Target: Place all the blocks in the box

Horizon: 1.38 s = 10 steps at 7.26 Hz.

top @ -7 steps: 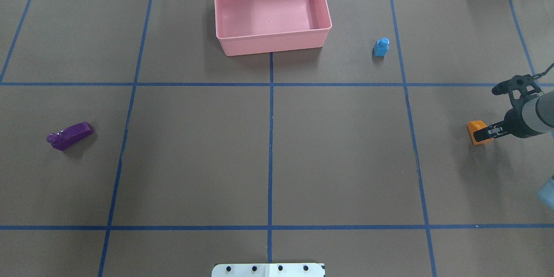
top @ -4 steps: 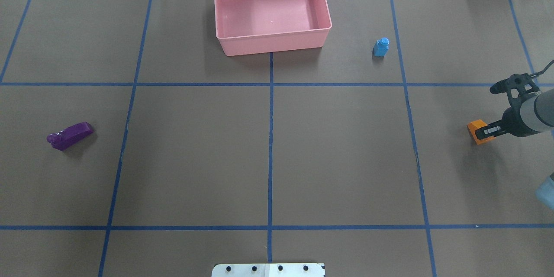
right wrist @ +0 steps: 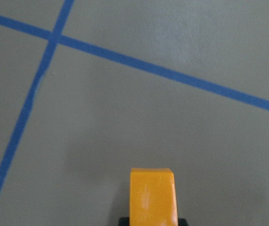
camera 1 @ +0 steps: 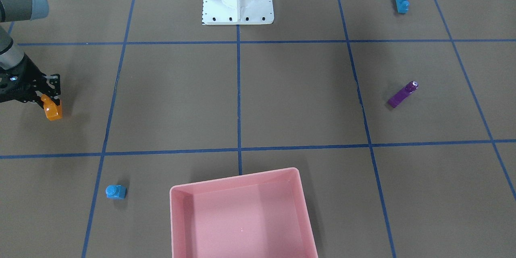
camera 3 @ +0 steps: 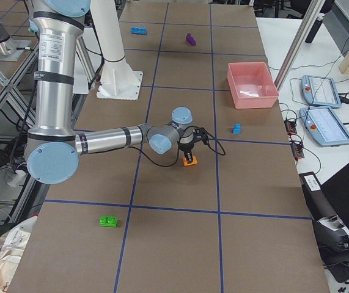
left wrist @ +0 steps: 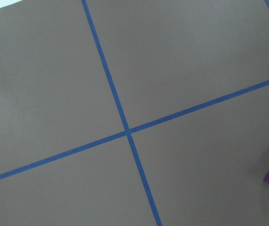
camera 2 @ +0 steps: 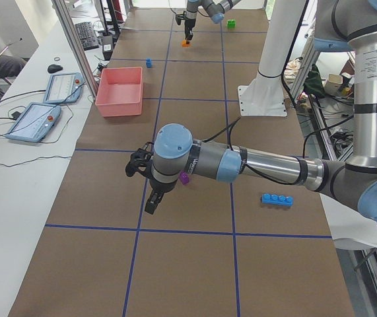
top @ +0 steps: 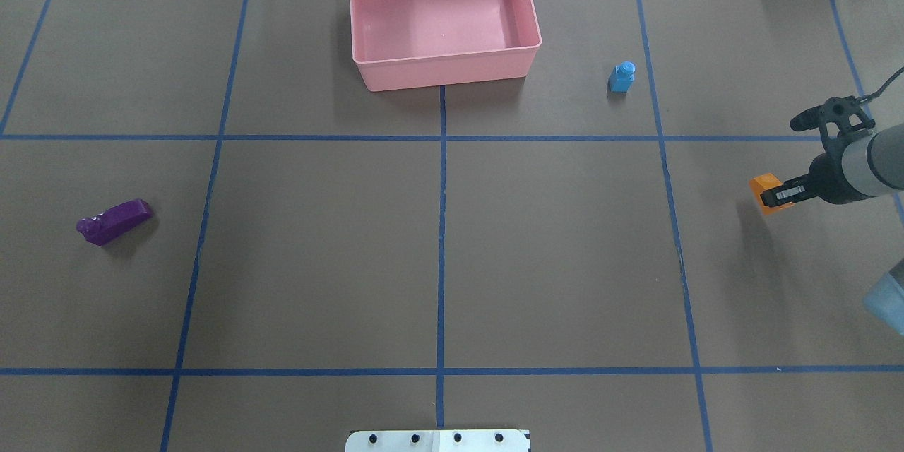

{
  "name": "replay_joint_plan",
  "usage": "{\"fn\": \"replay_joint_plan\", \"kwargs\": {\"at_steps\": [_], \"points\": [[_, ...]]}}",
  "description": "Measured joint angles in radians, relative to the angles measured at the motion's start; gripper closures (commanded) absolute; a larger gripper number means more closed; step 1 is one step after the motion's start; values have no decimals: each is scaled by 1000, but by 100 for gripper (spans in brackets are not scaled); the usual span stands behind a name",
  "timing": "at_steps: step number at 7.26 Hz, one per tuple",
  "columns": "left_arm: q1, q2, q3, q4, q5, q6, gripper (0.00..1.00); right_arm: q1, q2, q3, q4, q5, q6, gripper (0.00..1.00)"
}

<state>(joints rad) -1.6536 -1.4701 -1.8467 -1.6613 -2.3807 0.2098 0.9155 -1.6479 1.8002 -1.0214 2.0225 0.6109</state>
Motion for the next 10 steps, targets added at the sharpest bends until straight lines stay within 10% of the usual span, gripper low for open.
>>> {"fn": "replay_joint_plan", "kwargs": {"at_steps": [5, 10], "points": [[0, 1, 1, 0, 0, 0, 0, 36, 491, -47, -297, 13, 212, 100], [0, 2, -1, 0, 0, 0, 0, 21, 1091, -686, -346, -46, 332, 100]]}}
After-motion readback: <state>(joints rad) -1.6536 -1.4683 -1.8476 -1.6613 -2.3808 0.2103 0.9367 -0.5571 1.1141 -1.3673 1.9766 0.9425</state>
